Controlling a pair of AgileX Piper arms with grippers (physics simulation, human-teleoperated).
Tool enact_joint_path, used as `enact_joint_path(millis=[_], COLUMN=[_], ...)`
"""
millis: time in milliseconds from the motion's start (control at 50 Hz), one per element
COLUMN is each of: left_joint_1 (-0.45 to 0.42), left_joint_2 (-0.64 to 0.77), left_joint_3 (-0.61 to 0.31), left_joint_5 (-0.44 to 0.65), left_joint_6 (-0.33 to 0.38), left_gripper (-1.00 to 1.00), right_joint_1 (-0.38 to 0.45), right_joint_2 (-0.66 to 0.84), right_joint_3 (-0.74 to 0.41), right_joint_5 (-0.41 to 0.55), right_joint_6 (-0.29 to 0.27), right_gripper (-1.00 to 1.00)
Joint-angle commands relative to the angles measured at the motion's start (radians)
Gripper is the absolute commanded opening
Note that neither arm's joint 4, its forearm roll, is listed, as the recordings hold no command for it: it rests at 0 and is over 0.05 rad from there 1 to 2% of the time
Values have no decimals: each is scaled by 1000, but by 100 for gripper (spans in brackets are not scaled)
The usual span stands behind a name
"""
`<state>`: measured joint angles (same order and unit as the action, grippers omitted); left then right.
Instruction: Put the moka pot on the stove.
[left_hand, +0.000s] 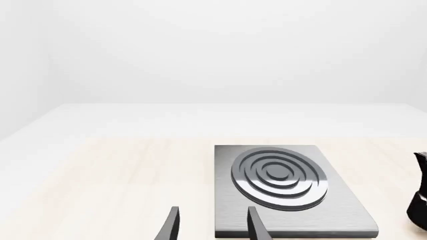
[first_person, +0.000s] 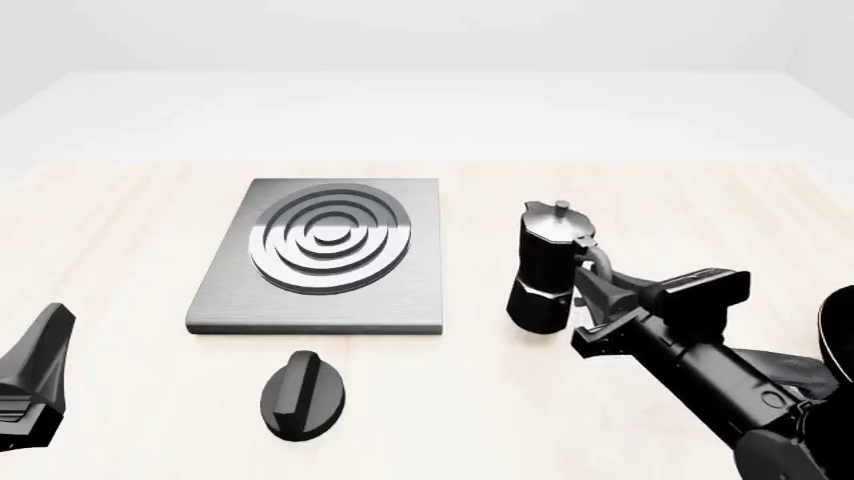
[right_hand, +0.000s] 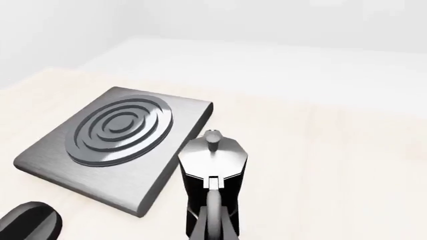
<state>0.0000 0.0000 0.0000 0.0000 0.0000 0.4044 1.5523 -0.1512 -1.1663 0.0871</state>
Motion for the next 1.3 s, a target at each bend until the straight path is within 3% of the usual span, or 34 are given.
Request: enact_joint_path(millis=[20, 780, 1300], left_joint_1=[0, 0, 0], left_joint_2=[0, 0, 0], left_joint_3=[0, 0, 0], left_joint_5=[0, 0, 0], left_joint_6=[0, 0, 0], left_gripper=[100, 100, 100], right_joint_1=[-4, 30, 58], right_joint_2=[-118, -347, -377], right_joint_3=[2, -129, -246], right_joint_5=[59, 360, 462], right_joint_6=[-30, -101, -97], right_gripper=[-100, -100, -100])
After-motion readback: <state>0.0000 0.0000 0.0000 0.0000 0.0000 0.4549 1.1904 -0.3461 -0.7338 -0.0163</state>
